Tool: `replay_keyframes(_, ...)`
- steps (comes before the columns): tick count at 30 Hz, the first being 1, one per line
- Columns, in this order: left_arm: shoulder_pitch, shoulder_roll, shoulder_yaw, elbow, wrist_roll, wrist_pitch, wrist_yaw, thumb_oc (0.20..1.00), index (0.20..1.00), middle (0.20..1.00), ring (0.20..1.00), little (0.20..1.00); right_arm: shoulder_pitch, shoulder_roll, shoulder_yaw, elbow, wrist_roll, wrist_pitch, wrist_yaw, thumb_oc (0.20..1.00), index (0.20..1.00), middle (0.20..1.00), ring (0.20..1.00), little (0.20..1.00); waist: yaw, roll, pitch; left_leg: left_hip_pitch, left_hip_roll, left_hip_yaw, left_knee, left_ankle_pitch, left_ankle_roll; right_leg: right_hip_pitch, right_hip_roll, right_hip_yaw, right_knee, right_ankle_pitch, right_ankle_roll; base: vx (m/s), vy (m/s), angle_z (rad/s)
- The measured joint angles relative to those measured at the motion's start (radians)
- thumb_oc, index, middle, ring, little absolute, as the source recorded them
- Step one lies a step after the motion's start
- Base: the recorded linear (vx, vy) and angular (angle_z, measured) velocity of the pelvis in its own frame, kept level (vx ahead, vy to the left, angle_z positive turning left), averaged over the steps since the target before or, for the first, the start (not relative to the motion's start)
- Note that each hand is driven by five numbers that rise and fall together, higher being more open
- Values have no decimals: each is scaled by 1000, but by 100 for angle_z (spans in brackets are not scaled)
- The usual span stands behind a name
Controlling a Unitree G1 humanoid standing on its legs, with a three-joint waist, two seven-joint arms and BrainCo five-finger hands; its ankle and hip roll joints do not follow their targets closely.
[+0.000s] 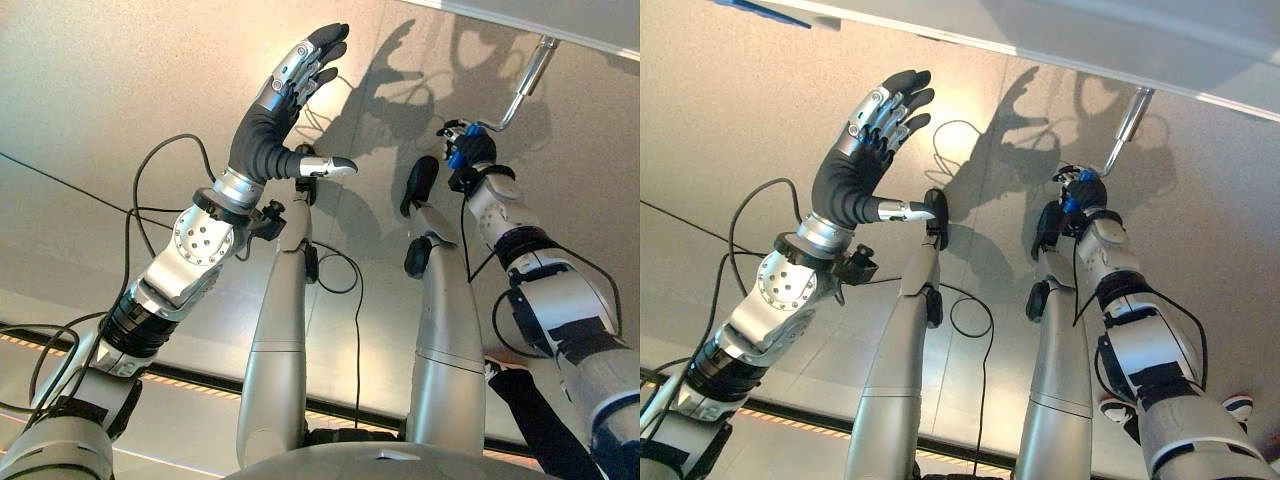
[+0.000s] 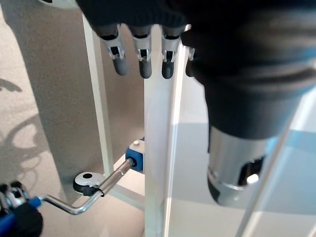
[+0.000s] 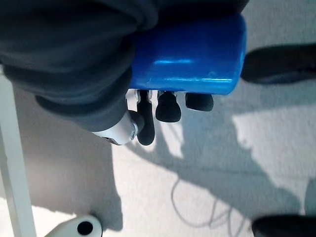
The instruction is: Raise the hospital bed
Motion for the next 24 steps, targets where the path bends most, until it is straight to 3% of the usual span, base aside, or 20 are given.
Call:
replay_keyframes(8,36,16,52,-8,3,-5,-2,1000,1000,1000,1000,1000,222,-54,-96,-246,5,-54,-66,200,200,200,200,200,-16,-2,2,56,0,45,-8,-16,23,56,12,46,-61,31,23,-9,-24,-11)
replay_keyframes(14,127,7,142,-28,4,-6,-3,1000,1000,1000,1000,1000,426,-3,-153,-569,-10,-124,-92,200,200,200,200,200,-101,-4,2,114,8,71,-35,-21,33,113,26,69,-114,56,34,-4,-30,-12)
replay_keyframes(18,152,4,150,-29,4,-6,-6,1000,1000,1000,1000,1000,481,5,-153,-640,-28,-135,-96,200,200,200,200,200,-110,-5,2,138,16,74,-47,-21,32,139,37,72,-132,60,34,-4,-33,-5)
replay_keyframes(24,196,1,222,-39,8,-6,-18,1000,1000,1000,1000,1000,624,16,-167,-900,-104,-136,-125,200,200,200,200,200,-141,-25,4,153,19,87,-62,-22,33,154,42,78,-160,72,36,-2,-30,-5)
